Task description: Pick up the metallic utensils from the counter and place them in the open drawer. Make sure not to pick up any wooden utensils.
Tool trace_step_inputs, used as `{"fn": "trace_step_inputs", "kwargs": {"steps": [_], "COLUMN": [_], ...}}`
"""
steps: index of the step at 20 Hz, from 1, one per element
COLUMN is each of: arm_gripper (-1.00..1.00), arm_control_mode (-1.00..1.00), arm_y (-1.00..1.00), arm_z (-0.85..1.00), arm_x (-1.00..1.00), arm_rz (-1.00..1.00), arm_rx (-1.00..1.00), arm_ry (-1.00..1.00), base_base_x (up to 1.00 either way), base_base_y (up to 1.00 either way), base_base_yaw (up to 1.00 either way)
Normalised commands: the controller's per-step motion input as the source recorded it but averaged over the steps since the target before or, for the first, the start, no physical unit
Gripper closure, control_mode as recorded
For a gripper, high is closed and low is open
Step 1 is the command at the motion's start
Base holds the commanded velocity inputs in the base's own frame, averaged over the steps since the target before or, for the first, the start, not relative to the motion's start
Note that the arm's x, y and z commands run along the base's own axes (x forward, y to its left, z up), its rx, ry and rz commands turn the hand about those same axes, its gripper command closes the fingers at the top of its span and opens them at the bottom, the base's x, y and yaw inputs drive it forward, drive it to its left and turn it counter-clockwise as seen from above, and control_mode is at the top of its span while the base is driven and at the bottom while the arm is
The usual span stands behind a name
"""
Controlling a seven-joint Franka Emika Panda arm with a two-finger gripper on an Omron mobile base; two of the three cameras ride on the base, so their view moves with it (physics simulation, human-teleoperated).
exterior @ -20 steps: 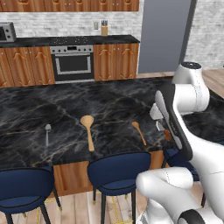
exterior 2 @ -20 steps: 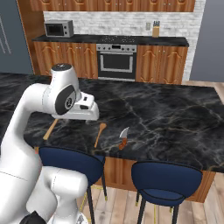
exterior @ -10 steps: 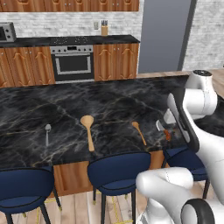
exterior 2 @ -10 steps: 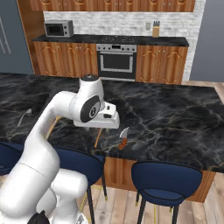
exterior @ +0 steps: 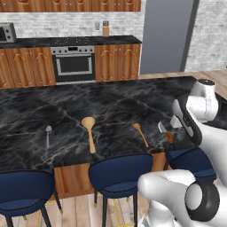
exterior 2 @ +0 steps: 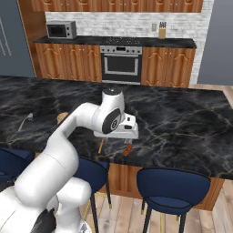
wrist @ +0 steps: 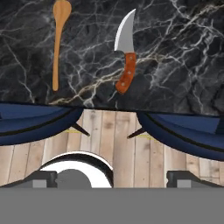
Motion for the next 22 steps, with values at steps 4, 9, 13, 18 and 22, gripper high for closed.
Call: {"fn": "trace_step_inputs", "kwargs": {"steps": [4, 9, 13, 18, 22], "arm_gripper": [-1.0, -1.0, -1.0, -1.0, -1.0], "arm_control_mode": [-1.0, -1.0, -1.0, -1.0, -1.0], "arm_y": [-0.21, -0.1, -0.01, -0.08, -0.1], "arm_z": [-0.35, -0.4, -0.39, -0.45, -0.41], "arm_x": [0.48, 0.56, 0.63, 0.65, 0.46], "arm_rz": [0.0, 0.0, 0.01, 0.0, 0.0], "arm_rx": [0.0, 0.0, 0.0, 0.0, 0.0], "arm_ry": [0.01, 0.0, 0.05, 0.04, 0.01], "base_base_x": [0.0, 0.0, 0.0, 0.0, 0.0], "base_base_y": [0.0, 0.0, 0.0, 0.0, 0.0], "base_base_yaw": [0.0, 0.0, 0.0, 0.0, 0.0]}}
